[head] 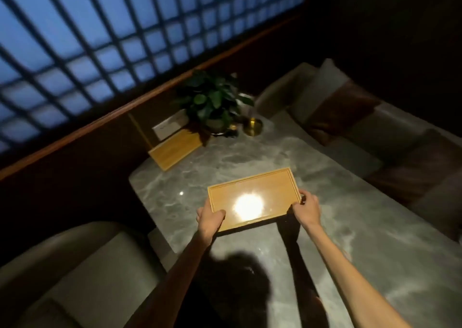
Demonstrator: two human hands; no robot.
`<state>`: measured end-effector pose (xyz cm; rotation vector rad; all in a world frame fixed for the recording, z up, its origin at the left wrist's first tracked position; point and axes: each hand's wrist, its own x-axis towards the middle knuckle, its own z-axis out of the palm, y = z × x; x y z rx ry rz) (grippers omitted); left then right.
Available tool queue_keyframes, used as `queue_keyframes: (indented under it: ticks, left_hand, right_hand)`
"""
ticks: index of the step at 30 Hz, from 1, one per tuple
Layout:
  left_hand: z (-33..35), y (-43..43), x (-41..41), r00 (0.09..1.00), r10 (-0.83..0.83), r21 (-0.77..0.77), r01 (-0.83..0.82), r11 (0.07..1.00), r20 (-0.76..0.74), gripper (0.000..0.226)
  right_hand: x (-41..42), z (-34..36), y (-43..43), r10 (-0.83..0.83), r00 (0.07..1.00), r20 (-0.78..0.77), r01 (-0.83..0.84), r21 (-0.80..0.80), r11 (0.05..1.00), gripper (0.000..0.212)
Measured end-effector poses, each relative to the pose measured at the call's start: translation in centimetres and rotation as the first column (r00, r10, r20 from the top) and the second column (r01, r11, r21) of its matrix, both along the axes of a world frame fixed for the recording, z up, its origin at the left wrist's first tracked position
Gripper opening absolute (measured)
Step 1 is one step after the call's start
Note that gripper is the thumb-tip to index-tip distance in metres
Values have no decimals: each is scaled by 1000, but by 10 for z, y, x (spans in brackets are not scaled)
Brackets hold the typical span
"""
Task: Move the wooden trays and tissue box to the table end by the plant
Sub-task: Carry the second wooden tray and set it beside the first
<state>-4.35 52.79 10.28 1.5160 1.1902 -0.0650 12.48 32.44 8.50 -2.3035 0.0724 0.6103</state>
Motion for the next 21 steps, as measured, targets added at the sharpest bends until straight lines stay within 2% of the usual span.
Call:
queue_keyframes:
  ticks: [3,6,9,11,14,16,20,21]
  left_hand:
    - [-15,67,-18,995,91,-41,-90,995,27,72]
    - [-40,122,-30,974,195,-43,-201,979,-112,61]
    - [-71,157,-32,967,241,-80,-247,966,-86,66]
    - [-89,173,-31,956,276,-99,-285,953,-97,65]
    - [-106,188,-29,947,305,-179,-319,931,-100,47]
    - [-115,195,-27,936,337,-207,-351,913,-103,44]
    - [-122,202,-25,946,302,-235,-322,917,-118,56]
    - [-122,198,-27,958,261,-157,-277,948,-119,62]
  right_hand:
    - [5,-25,94,86,994,-68,-86,-8,996,54]
    - [8,-54,168,167,978,-124,-171,-27,985,56]
    - [14,-82,218,241,957,-163,-256,-74,964,53]
    - [20,-96,240,252,952,-174,-273,-110,956,52]
    - [27,-112,258,287,934,-211,-320,-145,936,55]
    - [29,-120,262,299,930,-213,-336,-162,928,58]
    - [31,-128,266,311,927,-212,-348,-172,921,60]
    - [30,-126,266,339,920,-196,-374,-179,910,60]
